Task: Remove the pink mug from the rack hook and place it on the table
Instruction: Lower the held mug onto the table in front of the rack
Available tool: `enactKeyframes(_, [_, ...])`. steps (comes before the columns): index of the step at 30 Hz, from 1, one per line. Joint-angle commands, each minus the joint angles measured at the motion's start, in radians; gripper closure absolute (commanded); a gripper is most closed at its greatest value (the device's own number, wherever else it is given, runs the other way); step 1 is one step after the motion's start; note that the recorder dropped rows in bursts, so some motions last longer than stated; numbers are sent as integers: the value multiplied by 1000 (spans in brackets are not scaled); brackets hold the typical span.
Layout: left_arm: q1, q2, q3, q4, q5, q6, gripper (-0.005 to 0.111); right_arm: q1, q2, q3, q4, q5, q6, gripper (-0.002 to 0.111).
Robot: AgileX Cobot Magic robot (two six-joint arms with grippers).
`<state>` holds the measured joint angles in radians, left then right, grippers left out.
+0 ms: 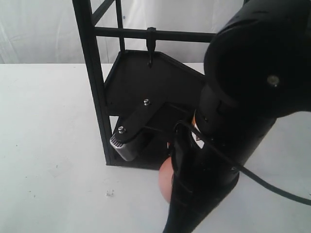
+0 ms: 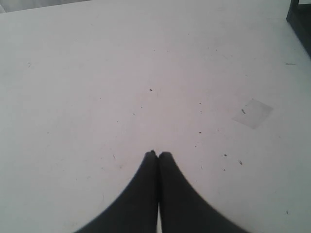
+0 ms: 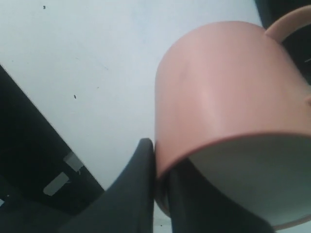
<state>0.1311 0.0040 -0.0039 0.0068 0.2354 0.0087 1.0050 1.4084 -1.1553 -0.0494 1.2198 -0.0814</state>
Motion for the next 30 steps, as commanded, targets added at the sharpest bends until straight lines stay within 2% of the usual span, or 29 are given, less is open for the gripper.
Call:
enactKeyframes(1, [-3, -4, 4, -1, -2, -9, 107, 3, -8, -12, 43, 1, -138, 108])
enactKeyframes(6, [-3, -4, 4, -1, -2, -9, 107, -13, 43, -73, 49, 1, -144, 108])
enactKeyframes(15, [-3, -4, 4, -1, -2, -9, 107, -28, 232, -245, 183, 1, -191, 108])
enactKeyframes(30, [-3, -4, 4, -1, -2, -9, 107, -28, 349, -251, 187, -10, -191, 108])
